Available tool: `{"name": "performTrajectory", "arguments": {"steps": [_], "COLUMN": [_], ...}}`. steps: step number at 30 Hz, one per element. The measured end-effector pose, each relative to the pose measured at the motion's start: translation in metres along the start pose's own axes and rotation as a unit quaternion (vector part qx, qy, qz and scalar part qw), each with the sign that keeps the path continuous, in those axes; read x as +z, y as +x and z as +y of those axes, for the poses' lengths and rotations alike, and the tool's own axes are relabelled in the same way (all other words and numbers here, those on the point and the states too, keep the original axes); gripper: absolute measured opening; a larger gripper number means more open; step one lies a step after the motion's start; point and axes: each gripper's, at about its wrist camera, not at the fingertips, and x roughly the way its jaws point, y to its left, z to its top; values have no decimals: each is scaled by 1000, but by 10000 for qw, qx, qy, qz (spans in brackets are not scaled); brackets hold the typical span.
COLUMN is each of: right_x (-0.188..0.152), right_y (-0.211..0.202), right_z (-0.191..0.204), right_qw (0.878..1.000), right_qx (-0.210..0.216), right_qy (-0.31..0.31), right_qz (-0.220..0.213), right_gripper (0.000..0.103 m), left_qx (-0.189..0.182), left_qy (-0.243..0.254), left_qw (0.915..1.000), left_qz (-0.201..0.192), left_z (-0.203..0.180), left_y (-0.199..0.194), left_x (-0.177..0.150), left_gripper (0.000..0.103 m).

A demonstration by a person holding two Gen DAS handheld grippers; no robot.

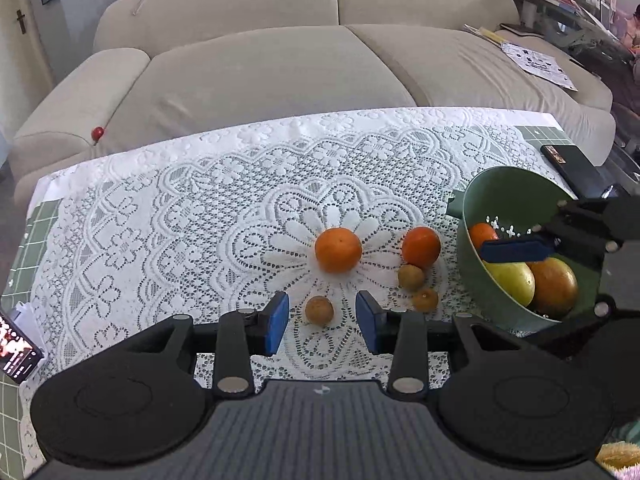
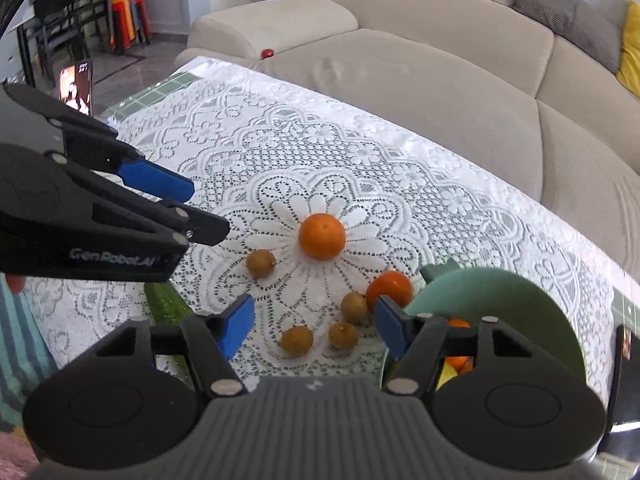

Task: Organize fruits
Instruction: 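Lift both tools out of the colander toward the remaining fruit, then grasp a mandarin with the left tool while the right tool grasps another mandarin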

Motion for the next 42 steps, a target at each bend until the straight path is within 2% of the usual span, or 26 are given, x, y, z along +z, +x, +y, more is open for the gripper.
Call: {"name": "performTrajectory", "arguments": {"steps": [3,11,19,23,28,32,37,42], "right_x": [6,22,45,64,82,84,82,81], "right_y": [7,22,41,64,93,116,133,143], "right_z": [0,-8,-33,-51,-70,-73,-71,-74], "right_qw": [9998,9967,9926,9867,9725,9590,9451,9370], "right_qx": [6,110,336,575,939,1104,1197,1255], "right_qy": [-219,-795,-1111,-1176,-1290,-1360,-1527,-1534], "right_qz": [17,120,367,967,1694,2226,2628,2876], "right_gripper": [61,61,58,53,51,51,51,51], "left_qx": [24,-260,-594,-928,-1043,-1085,-1159,-1303], "left_qy": [-70,-48,268,483,1032,1271,1382,1371], "left_qw": [10000,9995,9974,9934,9870,9826,9789,9762], "left_qz": [34,193,315,473,656,806,958,1064], "left_z": [6,21,21,18,8,5,10,13], "left_y": [5,22,45,63,85,101,118,131], "left_x": [-1,7,24,35,44,49,51,52], "left_gripper": [46,47,47,47,47,47,51,52]}}
